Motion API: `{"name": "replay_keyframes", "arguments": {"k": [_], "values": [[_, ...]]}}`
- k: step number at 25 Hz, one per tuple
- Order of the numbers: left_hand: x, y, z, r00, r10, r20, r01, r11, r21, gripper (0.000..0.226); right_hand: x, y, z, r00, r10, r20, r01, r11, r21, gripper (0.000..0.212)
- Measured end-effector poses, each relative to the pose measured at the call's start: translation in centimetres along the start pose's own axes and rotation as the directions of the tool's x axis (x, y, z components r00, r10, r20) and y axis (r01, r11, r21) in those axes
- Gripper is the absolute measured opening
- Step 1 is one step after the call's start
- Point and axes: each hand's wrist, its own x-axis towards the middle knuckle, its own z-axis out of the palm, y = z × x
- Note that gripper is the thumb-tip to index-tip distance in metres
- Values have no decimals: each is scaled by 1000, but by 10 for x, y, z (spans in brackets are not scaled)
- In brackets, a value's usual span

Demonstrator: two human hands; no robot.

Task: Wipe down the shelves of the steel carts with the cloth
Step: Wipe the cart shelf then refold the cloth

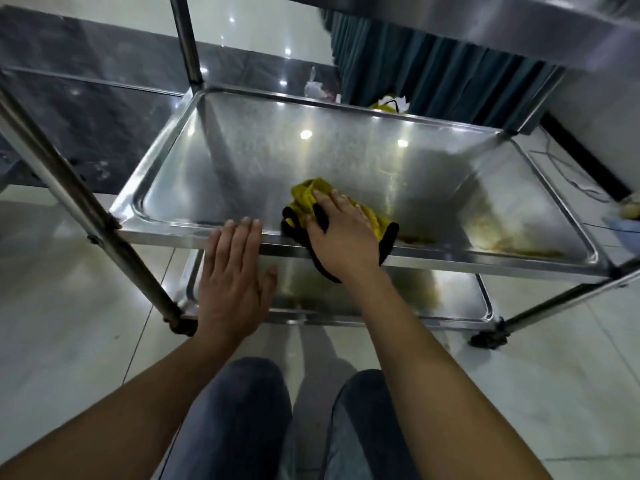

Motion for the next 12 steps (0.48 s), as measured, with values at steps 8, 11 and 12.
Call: {"name": "replay_keyframes", "arguments": {"k": [8, 11, 12], "values": [[1, -9, 21, 995, 26, -95, -24, 999, 28, 64, -19, 190, -73, 933, 249, -260, -279, 957, -83, 50], [2, -2, 22, 994, 24, -109, -23, 1000, 3, 62, -14, 234, -94, 885, 374, -279, -409, 910, -76, 53], [2, 1, 22, 994, 22, -105, -23, 1000, -9, 62, -9, 240, -97, 865, 423, -270, -457, 886, -77, 55]]}}
